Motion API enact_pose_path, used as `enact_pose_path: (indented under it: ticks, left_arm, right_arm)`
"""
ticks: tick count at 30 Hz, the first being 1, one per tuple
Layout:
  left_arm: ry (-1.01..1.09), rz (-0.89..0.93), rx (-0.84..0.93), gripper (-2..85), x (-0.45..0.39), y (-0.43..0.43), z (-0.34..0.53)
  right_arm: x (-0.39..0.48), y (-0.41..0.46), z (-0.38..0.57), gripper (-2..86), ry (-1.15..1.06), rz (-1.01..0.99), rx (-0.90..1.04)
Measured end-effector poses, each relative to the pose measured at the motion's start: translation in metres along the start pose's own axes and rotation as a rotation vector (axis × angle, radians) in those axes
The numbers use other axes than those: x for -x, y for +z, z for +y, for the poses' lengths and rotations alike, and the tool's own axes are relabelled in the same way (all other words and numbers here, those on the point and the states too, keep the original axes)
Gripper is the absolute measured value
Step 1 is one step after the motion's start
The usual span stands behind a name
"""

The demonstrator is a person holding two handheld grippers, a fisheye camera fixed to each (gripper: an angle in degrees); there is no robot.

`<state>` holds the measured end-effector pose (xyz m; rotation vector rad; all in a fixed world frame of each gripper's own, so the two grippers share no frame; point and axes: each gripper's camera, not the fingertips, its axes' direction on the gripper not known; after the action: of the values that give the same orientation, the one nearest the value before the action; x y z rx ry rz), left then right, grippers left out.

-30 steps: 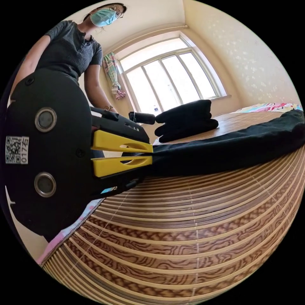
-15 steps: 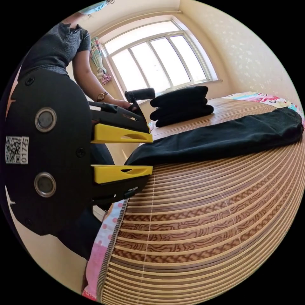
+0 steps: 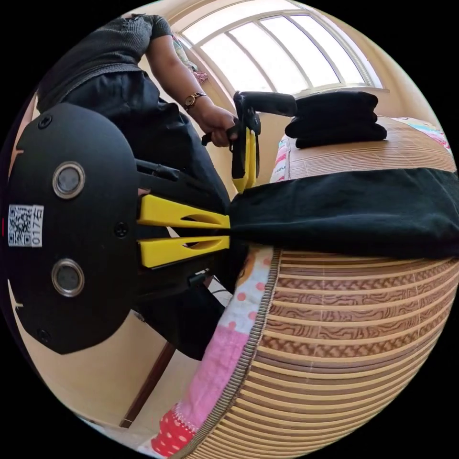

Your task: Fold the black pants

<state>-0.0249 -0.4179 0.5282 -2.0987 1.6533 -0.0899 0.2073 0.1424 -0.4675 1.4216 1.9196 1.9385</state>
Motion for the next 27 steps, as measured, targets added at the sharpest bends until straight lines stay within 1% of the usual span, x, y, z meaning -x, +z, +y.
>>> enact_pose_path:
  ticks: [2,4,5,6,7,9,11,14,16,18,22,24,25,27]
  left_arm:
    - [0.021,0.002,0.052,6.7,-0.009,0.013,0.005]
    - [0.048,0.053,0.018,7.2,-0.013,0.009,0.009]
    - [0.046,0.091,-0.044,7.4,-0.011,-0.004,0.009]
    - [0.045,0.133,-0.124,7.6,-0.007,-0.021,0.007]
    - [0.042,0.154,-0.165,7.7,-0.003,-0.031,0.004]
    - [0.026,0.236,-0.299,9.4,0.014,-0.069,-0.015]
    - [0.031,0.280,-0.344,11.3,0.025,-0.089,-0.041]
    - [0.061,0.232,-0.395,12.6,0.028,-0.119,-0.086]
    - [0.071,0.209,-0.407,12.7,0.027,-0.129,-0.110]
    - [0.088,0.250,-0.404,11.7,0.025,-0.131,-0.135]
    - [0.097,0.282,-0.410,9.9,0.018,-0.121,-0.148]
    - [0.086,0.304,-0.405,7.5,0.015,-0.110,-0.146]
    - [0.071,0.296,-0.406,6.7,0.016,-0.109,-0.144]
    - [0.059,0.325,-0.420,3.7,0.021,-0.106,-0.128]
  right_arm:
    - [-0.014,-0.004,0.015,6.3,-0.009,-0.043,-0.003]
    - [-0.029,-0.021,0.021,7.7,0.002,-0.113,-0.074]
    - [-0.039,-0.036,0.021,8.7,-0.002,-0.185,-0.135]
    - [-0.044,-0.044,0.019,9.2,-0.007,-0.218,-0.166]
    - [-0.053,-0.061,0.014,10.0,-0.014,-0.259,-0.227]
    - [-0.064,-0.087,0.002,11.3,-0.018,-0.265,-0.311]
    - [-0.074,-0.114,-0.023,12.8,-0.031,-0.270,-0.388]
    - [-0.081,-0.135,-0.059,13.7,-0.049,-0.307,-0.454]
    - [-0.081,-0.139,-0.079,13.5,-0.062,-0.321,-0.453]
    - [-0.080,-0.139,-0.097,13.3,-0.075,-0.350,-0.440]
    - [-0.077,-0.127,-0.114,11.8,-0.090,-0.411,-0.436]
    - [-0.075,-0.118,-0.115,9.1,-0.096,-0.402,-0.404]
    - [-0.073,-0.114,-0.111,6.3,-0.104,-0.388,-0.390]
    - [-0.068,-0.116,-0.095,4.3,-0.164,-0.380,-0.423]
